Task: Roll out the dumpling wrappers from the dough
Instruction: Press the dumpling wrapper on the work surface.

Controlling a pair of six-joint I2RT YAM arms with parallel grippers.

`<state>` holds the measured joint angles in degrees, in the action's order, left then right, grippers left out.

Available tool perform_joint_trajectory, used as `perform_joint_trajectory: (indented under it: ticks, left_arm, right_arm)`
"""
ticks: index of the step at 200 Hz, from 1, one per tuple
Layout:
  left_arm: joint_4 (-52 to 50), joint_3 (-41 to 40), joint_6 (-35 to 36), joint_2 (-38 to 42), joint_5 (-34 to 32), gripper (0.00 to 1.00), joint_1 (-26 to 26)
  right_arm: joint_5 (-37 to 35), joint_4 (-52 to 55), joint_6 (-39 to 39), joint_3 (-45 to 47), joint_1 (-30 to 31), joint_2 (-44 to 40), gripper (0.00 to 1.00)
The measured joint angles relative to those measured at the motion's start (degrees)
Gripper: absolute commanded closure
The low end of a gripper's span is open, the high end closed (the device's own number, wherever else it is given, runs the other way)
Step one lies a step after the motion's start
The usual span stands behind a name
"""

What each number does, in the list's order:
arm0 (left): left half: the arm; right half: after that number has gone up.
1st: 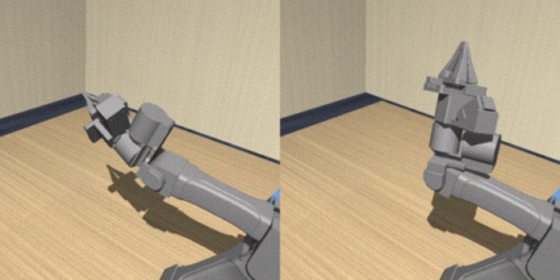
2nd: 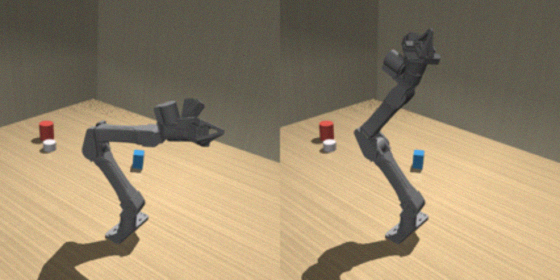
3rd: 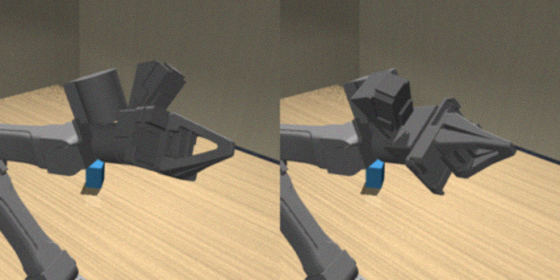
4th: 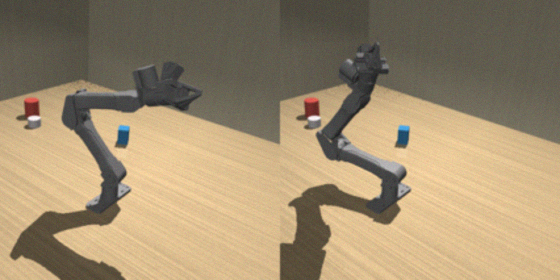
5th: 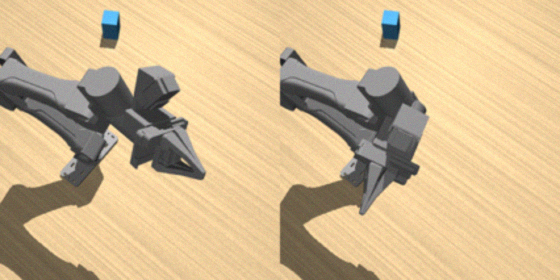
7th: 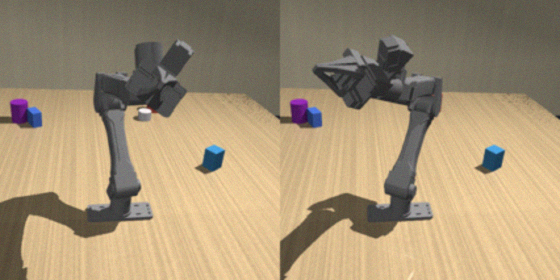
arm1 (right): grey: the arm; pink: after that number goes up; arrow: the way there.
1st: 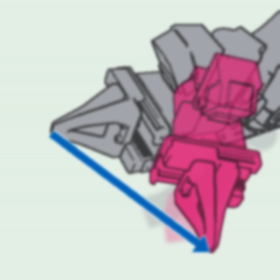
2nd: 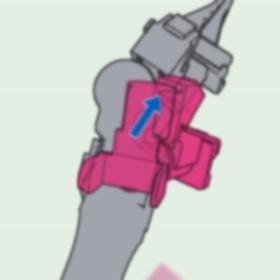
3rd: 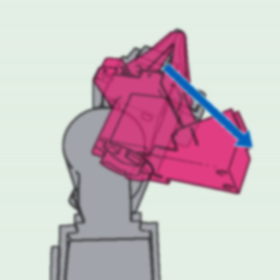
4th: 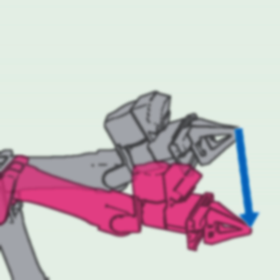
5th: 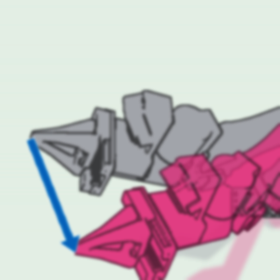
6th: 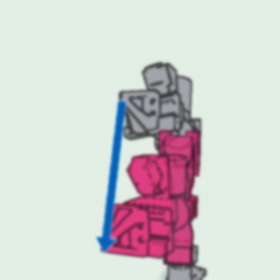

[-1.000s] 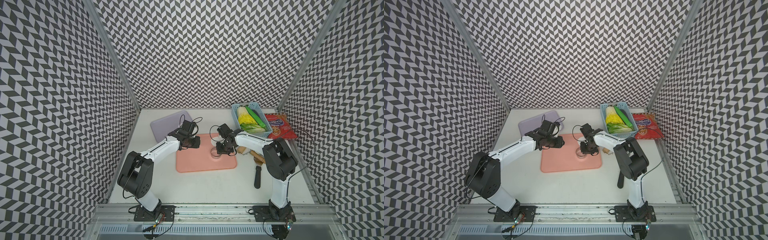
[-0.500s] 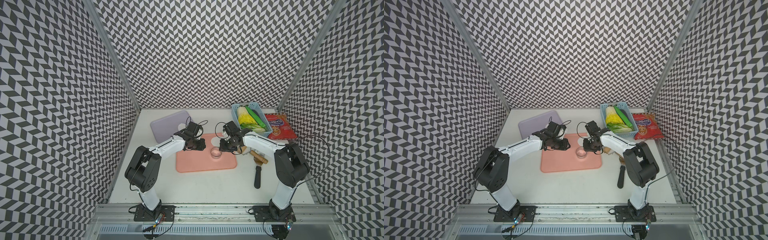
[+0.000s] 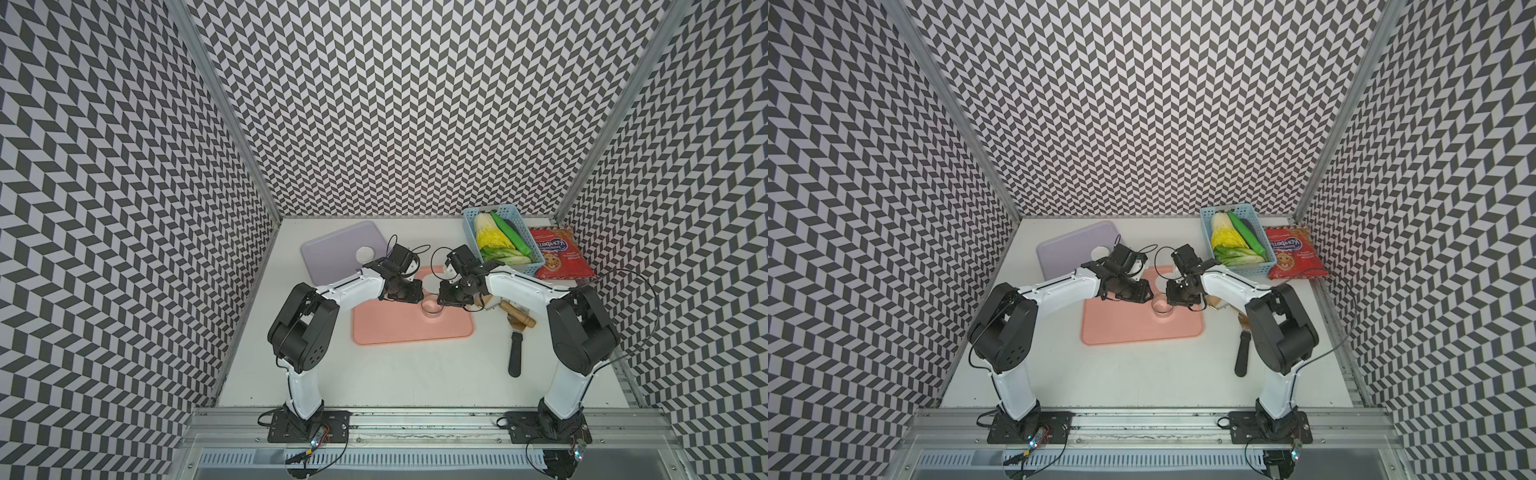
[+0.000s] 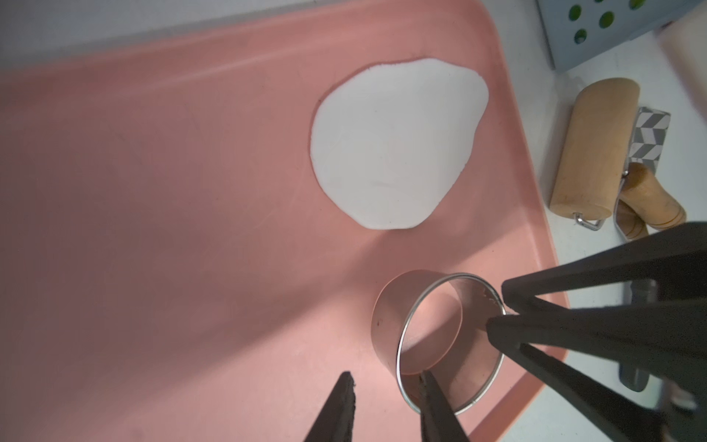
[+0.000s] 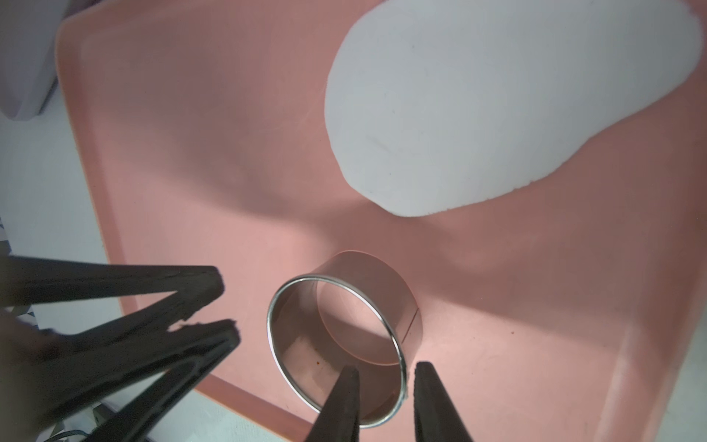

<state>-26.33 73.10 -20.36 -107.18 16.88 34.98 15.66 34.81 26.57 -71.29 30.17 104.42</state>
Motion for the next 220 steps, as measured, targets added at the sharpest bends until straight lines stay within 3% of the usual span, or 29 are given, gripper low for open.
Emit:
perform_joint_trajectory:
  ticks: [36, 63, 156, 174, 209, 220]
  left_arm:
    - [-1.1, 0.0, 0.2, -1.9, 0.0, 0.69, 0.6]
    - [-1.3, 0.2, 0.4, -2.6, 0.0, 0.72, 0.7]
    - [-2.5, 2.3, 1.2, -3.6, -0.4, 0.77, 0.8]
    - [-2.6, 2.3, 1.1, -3.6, -0.7, 0.84, 0.8]
    - [-2.8, 2.5, 1.4, -3.6, -1.0, 0.95, 1.0]
    - [-3.0, 2.8, 1.4, -3.6, -1.3, 0.99, 1.0]
  right_arm:
    - [0.4, -0.6, 0.0, 0.3, 0.0, 0.0, 0.74]
    - [0.7, -0.8, 0.3, 0.7, 0.0, 0.0, 0.83]
    - [1.8, -1.0, 0.6, 0.6, 0.1, 1.3, 0.83]
    - [2.2, -1.0, 0.6, 0.6, 0.1, 1.8, 0.84]
    - [2.4, -0.9, 0.7, -0.4, 0.3, 2.6, 1.0]
    - [2.3, -0.6, 0.7, -0.9, 0.3, 2.8, 1.0]
